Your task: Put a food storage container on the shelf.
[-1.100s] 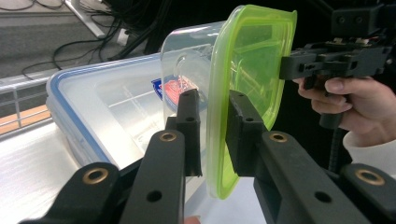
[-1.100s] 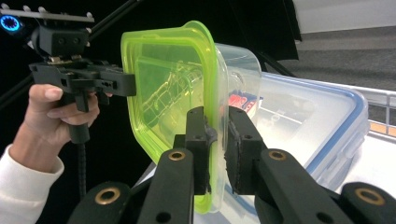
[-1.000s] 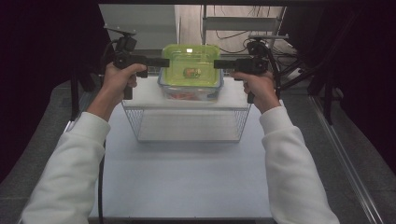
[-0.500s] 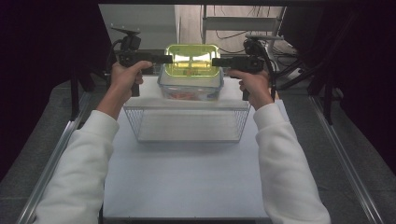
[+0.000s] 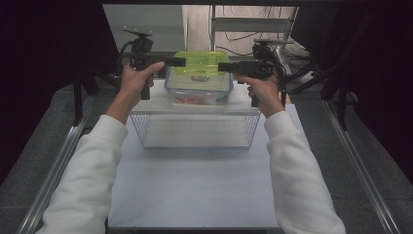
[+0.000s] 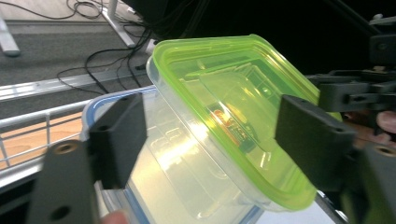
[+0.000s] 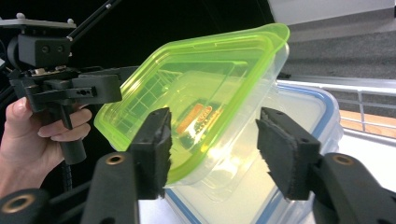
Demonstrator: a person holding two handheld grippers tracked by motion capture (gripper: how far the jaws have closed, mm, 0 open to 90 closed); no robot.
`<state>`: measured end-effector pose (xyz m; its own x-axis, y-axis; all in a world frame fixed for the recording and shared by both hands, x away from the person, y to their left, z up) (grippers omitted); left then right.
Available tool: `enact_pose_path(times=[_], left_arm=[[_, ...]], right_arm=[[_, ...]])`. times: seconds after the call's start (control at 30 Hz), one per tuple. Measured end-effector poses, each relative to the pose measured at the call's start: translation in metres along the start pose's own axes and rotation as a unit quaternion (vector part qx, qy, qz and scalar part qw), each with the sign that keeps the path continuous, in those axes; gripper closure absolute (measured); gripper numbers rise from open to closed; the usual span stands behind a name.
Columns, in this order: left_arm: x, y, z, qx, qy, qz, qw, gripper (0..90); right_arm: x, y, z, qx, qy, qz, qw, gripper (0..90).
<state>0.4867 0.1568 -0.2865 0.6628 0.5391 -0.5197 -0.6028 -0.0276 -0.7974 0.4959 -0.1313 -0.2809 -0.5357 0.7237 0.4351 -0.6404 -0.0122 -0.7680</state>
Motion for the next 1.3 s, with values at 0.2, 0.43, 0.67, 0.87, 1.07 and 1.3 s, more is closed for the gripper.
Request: enact_pose_path(times=[0.2,0.43,0.67,0.87,1.07,1.3], left_arm=[[-0.008,-0.002,0.010,-0.007,0.006,-0.010,0.9999,18.1],[-0.016,0.005,0.028,-0.011,0.017,-0.016,0.9997,17.1],[-0.025,0.027,0.048,-0.009,0.033,-0.018,0.9993,18.0],[-0.036,0.062,0.067,-0.008,0.045,-0.029,0.9985,18.4],[-0.047,0.107,0.080,0.001,0.053,-0.053,0.9972,19.2],[-0.047,0.175,0.084,0.035,0.052,-0.055,0.9966,20.0]], right_arm=[[0.000,-0.001,0.010,-0.011,-0.002,-0.003,0.9999,37.0],[0.000,0.006,0.030,-0.014,-0.019,0.011,0.9997,35.5],[-0.002,0.020,0.045,-0.016,-0.038,0.022,0.9989,34.7],[-0.006,0.046,0.066,-0.015,-0.038,0.046,0.9981,34.5],[-0.011,0.083,0.088,-0.014,-0.026,0.072,0.9970,34.6],[-0.018,0.140,0.103,0.019,-0.017,0.093,0.9953,34.6]])
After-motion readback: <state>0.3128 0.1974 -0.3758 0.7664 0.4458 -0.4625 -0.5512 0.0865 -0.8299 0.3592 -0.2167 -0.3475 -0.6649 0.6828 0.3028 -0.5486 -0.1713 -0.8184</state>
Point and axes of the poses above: each handheld gripper's, and its own axes: z roughly backward along the jaws, y roughly out of its underside, x roughly to its left, the point moved 3 cm from there along -z, roughly forward along the jaws, and after that the axes turned 10 degrees about y, right-handed, at the moved point
